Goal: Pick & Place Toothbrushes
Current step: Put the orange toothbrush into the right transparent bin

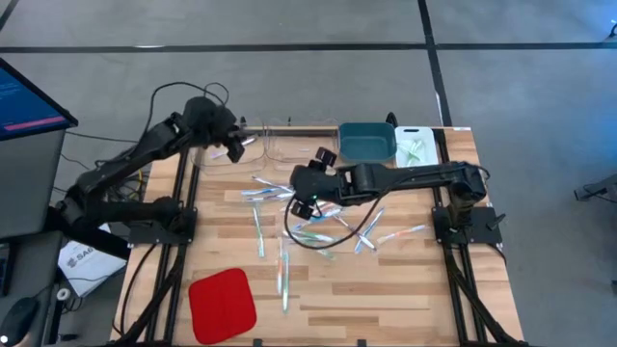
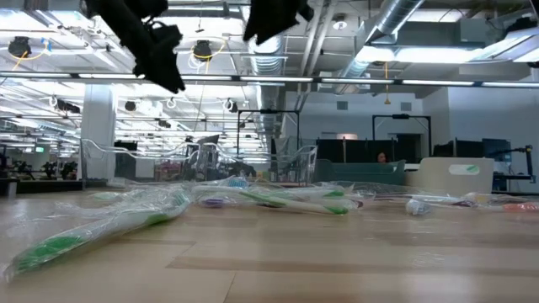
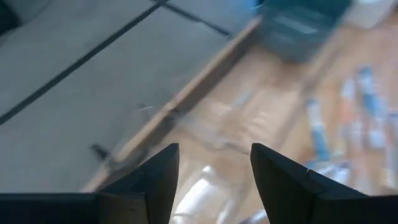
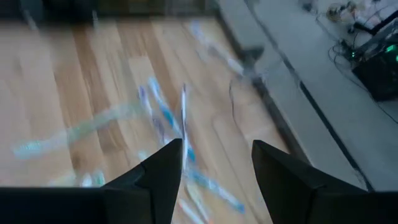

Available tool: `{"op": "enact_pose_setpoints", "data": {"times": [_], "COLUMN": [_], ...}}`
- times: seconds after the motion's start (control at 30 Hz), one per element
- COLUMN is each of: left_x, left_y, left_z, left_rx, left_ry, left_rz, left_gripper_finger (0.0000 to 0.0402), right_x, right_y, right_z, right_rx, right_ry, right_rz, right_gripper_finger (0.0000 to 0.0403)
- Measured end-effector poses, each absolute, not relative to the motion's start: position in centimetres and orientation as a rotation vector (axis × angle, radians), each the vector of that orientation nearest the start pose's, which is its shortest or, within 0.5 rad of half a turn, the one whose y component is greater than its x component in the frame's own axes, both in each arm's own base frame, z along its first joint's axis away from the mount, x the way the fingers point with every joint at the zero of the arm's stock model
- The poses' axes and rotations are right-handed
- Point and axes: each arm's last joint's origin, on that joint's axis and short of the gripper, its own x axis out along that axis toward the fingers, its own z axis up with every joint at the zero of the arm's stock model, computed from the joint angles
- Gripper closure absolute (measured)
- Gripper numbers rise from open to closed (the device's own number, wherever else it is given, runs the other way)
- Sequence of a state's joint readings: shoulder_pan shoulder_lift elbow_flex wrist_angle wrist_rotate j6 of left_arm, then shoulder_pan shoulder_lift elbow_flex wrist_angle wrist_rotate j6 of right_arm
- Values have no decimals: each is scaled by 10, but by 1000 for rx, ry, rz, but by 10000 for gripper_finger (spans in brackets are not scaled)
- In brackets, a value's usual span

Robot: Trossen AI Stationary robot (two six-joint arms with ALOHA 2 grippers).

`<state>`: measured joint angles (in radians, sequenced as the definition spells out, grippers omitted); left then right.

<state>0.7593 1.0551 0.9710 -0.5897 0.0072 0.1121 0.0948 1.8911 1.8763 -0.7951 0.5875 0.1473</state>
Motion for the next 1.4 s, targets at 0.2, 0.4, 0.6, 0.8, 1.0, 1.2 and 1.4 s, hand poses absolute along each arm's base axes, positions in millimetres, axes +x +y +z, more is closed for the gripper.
{"op": "enact_pose_setpoints", "data": {"times": [0.2,0.4,0.6,0.8,1.0,1.2,1.4], "left_x": [175,200,224,245,264,270,270], "left_y": [113,75,53,46,44,39,28], "left_z": [317,312,281,244,225,217,216], "left_rx": [-148,-69,-35,-62,-93,-91,-73], "left_ry": [637,674,789,924,953,975,984], "left_rz": [480,269,167,177,180,165,134], "left_gripper_finger": [209,213,214,216,219,219,219], "right_x": [392,360,330,316,319,306,281], "right_y": [19,17,18,20,20,5,0], "right_z": [385,437,470,480,453,439,418], "right_rx": [-96,-35,-117,-220,-189,-46,145], "right_ry": [641,489,394,399,531,447,142], "right_rz": [-512,-490,-418,-334,1,0,-32], "right_gripper_finger": [214,214,214,214,214,214,214]}}
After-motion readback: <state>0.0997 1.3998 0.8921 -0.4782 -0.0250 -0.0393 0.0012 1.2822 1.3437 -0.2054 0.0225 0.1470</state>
